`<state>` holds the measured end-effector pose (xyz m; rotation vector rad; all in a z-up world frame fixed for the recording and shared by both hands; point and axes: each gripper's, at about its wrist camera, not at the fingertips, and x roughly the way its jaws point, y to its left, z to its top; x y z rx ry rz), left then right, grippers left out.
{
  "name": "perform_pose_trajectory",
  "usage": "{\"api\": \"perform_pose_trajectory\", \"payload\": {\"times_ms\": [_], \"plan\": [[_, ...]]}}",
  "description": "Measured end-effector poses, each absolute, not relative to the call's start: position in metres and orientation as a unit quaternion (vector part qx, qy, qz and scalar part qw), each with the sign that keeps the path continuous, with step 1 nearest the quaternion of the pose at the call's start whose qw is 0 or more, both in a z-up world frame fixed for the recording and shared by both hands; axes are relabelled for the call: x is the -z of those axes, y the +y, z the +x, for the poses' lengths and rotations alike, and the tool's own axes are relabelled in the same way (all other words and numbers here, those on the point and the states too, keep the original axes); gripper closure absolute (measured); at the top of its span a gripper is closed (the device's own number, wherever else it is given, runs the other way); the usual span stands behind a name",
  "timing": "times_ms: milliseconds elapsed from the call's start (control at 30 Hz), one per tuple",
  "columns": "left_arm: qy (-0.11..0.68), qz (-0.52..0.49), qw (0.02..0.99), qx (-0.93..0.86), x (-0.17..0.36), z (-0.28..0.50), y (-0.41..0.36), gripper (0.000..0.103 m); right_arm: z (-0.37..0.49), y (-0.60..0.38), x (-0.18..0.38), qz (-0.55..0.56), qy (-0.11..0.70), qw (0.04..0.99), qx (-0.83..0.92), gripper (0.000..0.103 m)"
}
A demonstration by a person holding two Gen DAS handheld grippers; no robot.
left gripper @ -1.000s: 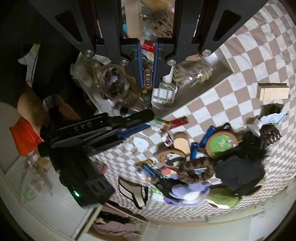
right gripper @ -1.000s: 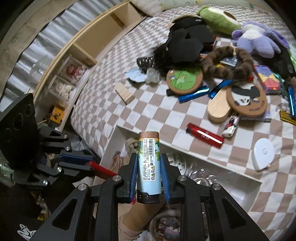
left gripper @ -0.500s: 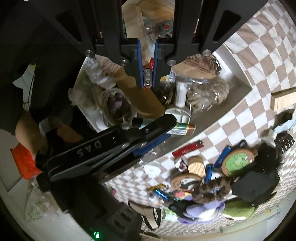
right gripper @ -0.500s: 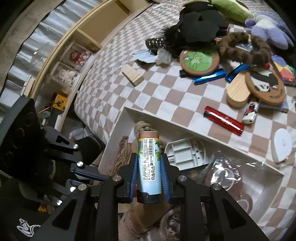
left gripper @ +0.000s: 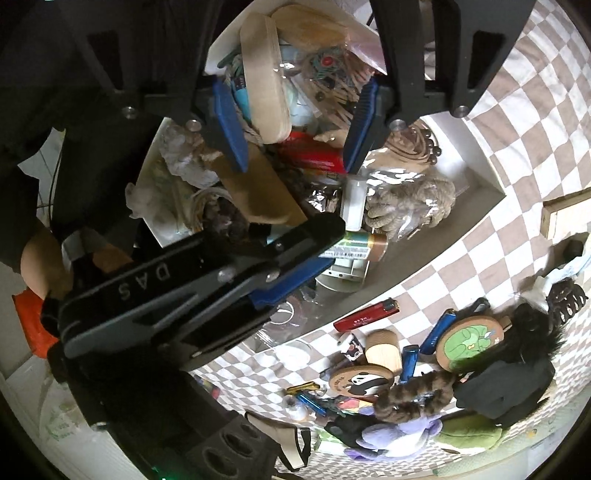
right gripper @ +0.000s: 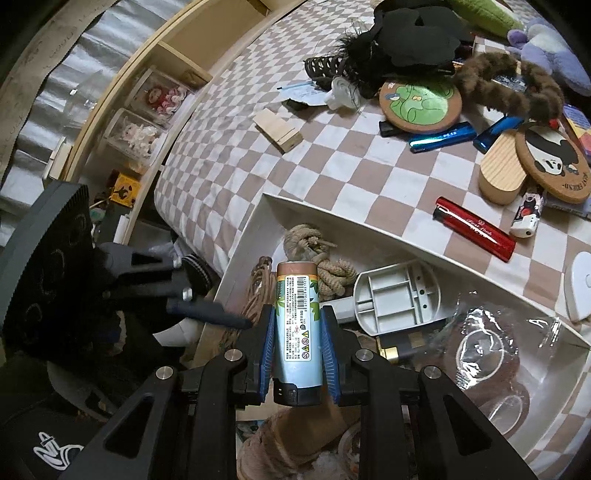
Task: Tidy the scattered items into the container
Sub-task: 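Carry the red lighter and green-labelled can over the white box with both tools, then open both tools to drop the lighter and can into the box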
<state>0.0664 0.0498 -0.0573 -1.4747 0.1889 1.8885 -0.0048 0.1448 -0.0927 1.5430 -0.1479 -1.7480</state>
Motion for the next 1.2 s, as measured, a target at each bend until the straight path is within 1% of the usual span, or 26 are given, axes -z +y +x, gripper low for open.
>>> {"api": "perform_pose_trajectory", "payload": {"times_ms": [567,933,1000,1033,1067,1200], "plan": [[0.084,-0.573,0.359,-0.732,0.058,0.066,0.048,0.05,-0.004,0.139,0.095,0.617,-0.09,0.403,0.67,0.078],[0.089,-0.575,0.356,-0.732,0.06,0.065,0.05,0.049,-0.003,0.14,0.099,0.625,-0.076,0.391,0.672,0.078],[0.089,-0.573,0.355,-0.733,0.06,0.065,0.051,0.046,-0.004,0.141,0.099,0.626,-0.077,0.387,0.673,0.078],[0.089,-0.573,0.355,-0.734,0.059,0.065,0.05,0.041,-0.005,0.142,0.099,0.625,-0.078,0.386,0.674,0.078],[0.089,-0.572,0.354,-0.735,0.059,0.064,0.05,0.04,-0.006,0.143,0.099,0.625,-0.079,0.384,0.675,0.078],[0.089,-0.57,0.351,-0.737,0.058,0.063,0.05,0.039,-0.012,0.151,0.096,0.623,-0.089,0.376,0.68,0.078]]}}
